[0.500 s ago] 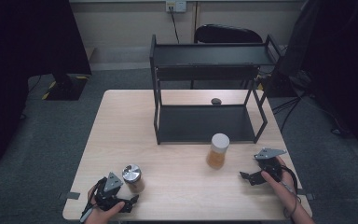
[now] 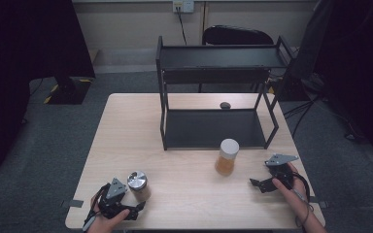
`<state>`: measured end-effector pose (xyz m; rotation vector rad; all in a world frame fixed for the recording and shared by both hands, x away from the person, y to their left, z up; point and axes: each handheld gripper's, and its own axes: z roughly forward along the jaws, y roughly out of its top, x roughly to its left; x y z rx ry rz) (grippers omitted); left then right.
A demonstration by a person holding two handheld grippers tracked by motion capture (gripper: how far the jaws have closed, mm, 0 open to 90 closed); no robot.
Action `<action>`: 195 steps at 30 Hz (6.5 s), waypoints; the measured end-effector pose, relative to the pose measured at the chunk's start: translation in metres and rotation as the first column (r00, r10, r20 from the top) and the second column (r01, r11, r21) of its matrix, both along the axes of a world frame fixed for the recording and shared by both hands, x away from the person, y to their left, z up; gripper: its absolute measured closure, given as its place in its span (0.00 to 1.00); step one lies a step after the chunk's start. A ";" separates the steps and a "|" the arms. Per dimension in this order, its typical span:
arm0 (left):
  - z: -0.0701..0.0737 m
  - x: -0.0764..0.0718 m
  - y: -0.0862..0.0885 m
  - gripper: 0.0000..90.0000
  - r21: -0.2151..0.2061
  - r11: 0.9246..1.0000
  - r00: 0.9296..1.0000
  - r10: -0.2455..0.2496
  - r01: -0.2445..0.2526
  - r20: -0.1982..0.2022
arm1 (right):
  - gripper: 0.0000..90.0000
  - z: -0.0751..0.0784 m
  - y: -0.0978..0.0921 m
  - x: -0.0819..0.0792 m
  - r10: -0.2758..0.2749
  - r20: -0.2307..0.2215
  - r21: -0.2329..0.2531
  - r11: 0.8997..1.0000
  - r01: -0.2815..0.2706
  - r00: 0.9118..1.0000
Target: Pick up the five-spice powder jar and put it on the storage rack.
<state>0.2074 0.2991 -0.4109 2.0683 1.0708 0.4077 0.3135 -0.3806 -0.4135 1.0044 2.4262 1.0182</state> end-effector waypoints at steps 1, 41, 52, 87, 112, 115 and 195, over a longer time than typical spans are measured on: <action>0.000 0.000 0.000 0.03 -0.001 1.000 1.000 -0.001 0.001 -0.001 | 0.00 0.000 0.000 0.000 0.000 0.000 0.000 1.000 0.000 1.000; -0.003 0.018 -0.012 0.29 -0.058 0.998 1.000 0.006 -0.005 0.020 | 0.00 0.000 0.000 0.000 -0.001 0.000 0.000 1.000 0.001 1.000; 0.005 0.017 -0.026 0.34 0.000 1.000 0.999 0.031 -0.031 0.041 | 0.00 0.000 0.000 -0.001 -0.003 0.001 0.000 1.000 0.003 1.000; 0.047 0.106 -0.104 0.34 -0.038 0.996 0.996 -0.086 0.086 0.007 | 0.00 0.000 0.000 -0.001 -0.005 0.000 0.000 1.000 0.005 1.000; 0.094 0.156 -0.146 0.34 -0.042 0.992 0.992 -0.116 0.118 0.042 | 0.00 0.000 0.000 -0.001 -0.005 0.000 0.000 1.000 0.005 1.000; 0.102 0.162 -0.151 0.34 -0.023 0.992 0.992 -0.120 0.121 0.047 | 0.00 0.000 0.000 -0.001 -0.005 0.001 0.000 1.000 0.005 1.000; 0.309 0.225 -0.177 0.34 -0.015 0.994 0.990 -0.108 0.110 0.085 | 0.00 0.000 0.001 -0.002 -0.013 -0.001 0.002 1.000 0.013 1.000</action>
